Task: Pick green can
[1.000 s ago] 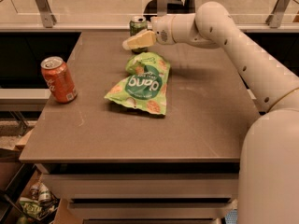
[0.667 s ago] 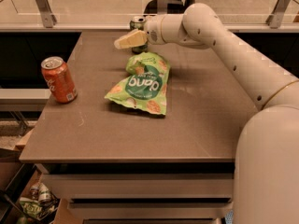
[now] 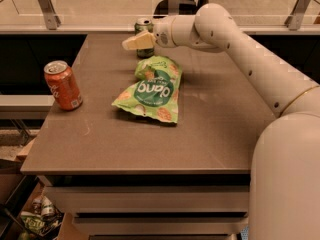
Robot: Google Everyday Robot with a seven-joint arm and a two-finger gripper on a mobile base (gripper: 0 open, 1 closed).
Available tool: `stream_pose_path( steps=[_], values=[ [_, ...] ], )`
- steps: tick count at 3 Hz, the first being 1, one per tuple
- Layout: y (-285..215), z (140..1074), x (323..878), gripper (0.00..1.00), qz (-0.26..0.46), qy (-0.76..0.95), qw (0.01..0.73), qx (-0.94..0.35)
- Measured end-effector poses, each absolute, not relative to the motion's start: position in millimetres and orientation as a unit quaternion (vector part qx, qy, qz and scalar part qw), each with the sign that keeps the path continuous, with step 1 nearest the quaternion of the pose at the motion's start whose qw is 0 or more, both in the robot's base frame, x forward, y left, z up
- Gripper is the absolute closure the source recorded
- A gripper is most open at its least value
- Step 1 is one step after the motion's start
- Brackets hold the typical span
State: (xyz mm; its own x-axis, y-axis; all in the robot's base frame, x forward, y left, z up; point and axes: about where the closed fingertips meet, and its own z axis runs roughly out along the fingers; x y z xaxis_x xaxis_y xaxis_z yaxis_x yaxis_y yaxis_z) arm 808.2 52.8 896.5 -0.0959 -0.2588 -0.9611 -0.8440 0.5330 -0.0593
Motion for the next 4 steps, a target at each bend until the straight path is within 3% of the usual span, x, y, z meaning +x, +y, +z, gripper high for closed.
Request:
stream_pose_path(
  steps=[3, 4],
  values=[
    [61.9, 893.1, 807.2, 0.87, 0.276, 0.688, 0.537, -0.404],
    [64.9, 891.9, 806.9, 1.0, 0.277, 0.687, 0.536, -0.405]
  ],
)
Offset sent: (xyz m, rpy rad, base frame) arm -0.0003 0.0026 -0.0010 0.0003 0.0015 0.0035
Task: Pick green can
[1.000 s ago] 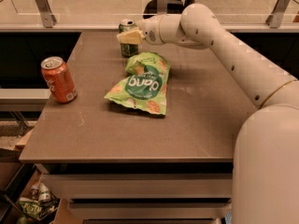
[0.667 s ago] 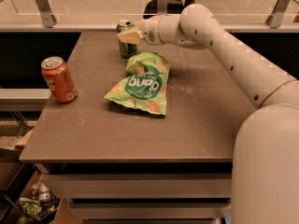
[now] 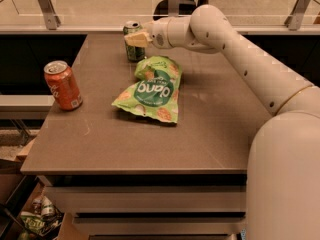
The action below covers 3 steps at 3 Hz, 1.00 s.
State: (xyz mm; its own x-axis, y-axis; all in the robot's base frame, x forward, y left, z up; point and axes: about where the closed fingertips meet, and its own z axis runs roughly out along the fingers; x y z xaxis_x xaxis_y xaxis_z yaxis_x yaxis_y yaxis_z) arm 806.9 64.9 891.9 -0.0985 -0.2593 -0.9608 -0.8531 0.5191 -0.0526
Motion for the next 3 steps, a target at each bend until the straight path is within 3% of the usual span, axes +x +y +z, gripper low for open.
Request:
stream_pose_path(
  steps=[3],
  values=[
    [51, 925, 803, 1.0, 0.287, 0.686, 0.521, -0.42]
  ],
)
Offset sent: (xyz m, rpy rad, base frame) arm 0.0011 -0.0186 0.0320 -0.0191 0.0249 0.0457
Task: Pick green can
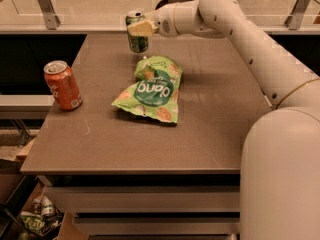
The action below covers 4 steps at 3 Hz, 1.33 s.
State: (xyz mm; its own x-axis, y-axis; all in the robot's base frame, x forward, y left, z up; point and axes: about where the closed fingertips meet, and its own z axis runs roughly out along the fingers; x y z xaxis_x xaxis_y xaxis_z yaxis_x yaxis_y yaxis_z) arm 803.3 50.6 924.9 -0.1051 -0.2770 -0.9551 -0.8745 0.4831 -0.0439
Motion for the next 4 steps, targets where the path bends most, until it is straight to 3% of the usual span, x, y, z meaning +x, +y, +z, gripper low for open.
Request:
stream_pose_path(
  steps=[4],
  values=[
    [16, 998, 741, 1.0, 0.255, 0.676, 0.544, -0.427]
  ],
)
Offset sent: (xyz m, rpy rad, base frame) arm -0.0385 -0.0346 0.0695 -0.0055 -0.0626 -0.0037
